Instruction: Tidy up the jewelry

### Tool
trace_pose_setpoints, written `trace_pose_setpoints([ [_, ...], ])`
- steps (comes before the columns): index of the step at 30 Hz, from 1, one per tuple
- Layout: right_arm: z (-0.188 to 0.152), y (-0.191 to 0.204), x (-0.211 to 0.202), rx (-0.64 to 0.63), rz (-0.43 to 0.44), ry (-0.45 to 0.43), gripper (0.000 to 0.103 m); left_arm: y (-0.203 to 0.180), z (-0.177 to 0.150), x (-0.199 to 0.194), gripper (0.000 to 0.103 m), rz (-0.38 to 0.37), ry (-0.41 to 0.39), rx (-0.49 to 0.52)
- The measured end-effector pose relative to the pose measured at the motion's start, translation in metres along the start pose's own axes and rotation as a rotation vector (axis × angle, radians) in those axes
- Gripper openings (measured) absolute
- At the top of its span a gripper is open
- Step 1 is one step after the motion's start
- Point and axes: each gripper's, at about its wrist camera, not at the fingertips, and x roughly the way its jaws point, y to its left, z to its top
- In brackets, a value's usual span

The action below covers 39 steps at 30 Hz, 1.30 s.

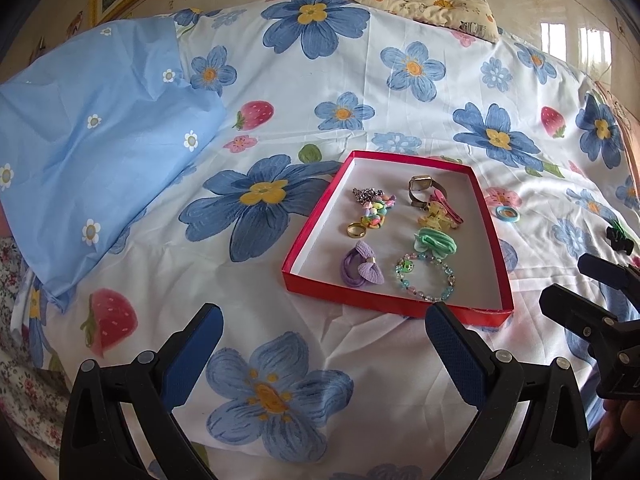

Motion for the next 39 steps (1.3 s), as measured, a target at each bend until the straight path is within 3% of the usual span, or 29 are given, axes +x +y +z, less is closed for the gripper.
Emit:
trace_pose_setpoints([
  [39,0.0064,0.0072,-0.0013,0.002,0.009,-0.004,0.103,-0.0002,0.0019,0.0015,0.102,-0.008,0.003,-0.009],
])
